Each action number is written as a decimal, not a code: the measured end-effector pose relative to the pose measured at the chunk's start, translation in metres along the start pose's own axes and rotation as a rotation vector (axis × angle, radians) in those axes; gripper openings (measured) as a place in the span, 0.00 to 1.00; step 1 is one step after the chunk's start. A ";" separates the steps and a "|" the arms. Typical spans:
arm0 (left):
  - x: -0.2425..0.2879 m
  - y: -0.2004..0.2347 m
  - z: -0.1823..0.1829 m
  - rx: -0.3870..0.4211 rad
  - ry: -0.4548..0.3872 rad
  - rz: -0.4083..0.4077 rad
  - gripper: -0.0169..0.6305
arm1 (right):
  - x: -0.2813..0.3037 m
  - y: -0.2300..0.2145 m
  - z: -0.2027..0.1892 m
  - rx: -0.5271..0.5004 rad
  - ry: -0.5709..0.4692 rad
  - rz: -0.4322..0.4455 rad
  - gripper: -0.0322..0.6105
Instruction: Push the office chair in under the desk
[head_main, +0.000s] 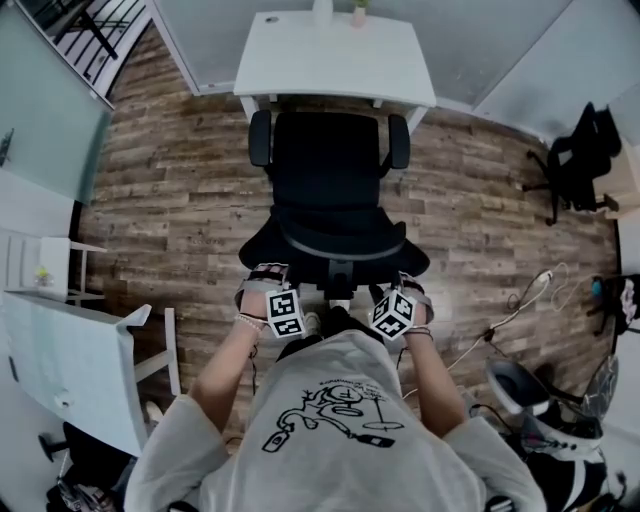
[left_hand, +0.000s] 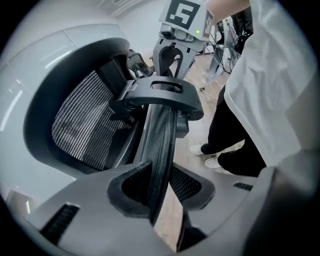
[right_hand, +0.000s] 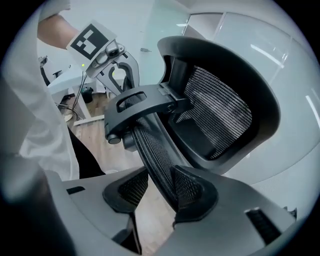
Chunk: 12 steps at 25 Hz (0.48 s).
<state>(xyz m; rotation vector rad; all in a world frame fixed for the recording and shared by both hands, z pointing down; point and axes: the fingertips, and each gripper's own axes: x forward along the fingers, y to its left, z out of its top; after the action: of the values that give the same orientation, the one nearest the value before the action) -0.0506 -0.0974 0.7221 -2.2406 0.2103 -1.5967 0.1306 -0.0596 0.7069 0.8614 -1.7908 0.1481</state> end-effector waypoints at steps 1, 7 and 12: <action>0.003 0.004 0.001 -0.003 0.003 -0.001 0.20 | 0.002 -0.005 0.001 -0.002 0.002 -0.005 0.32; 0.016 0.024 0.008 0.005 -0.007 -0.010 0.20 | 0.014 -0.029 0.000 0.003 0.004 0.001 0.32; 0.026 0.045 0.009 -0.006 0.002 -0.013 0.20 | 0.022 -0.049 0.006 -0.007 -0.005 0.007 0.32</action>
<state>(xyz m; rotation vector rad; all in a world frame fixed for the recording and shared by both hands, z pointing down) -0.0290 -0.1451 0.7246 -2.2491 0.2012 -1.6073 0.1526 -0.1091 0.7087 0.8515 -1.7987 0.1442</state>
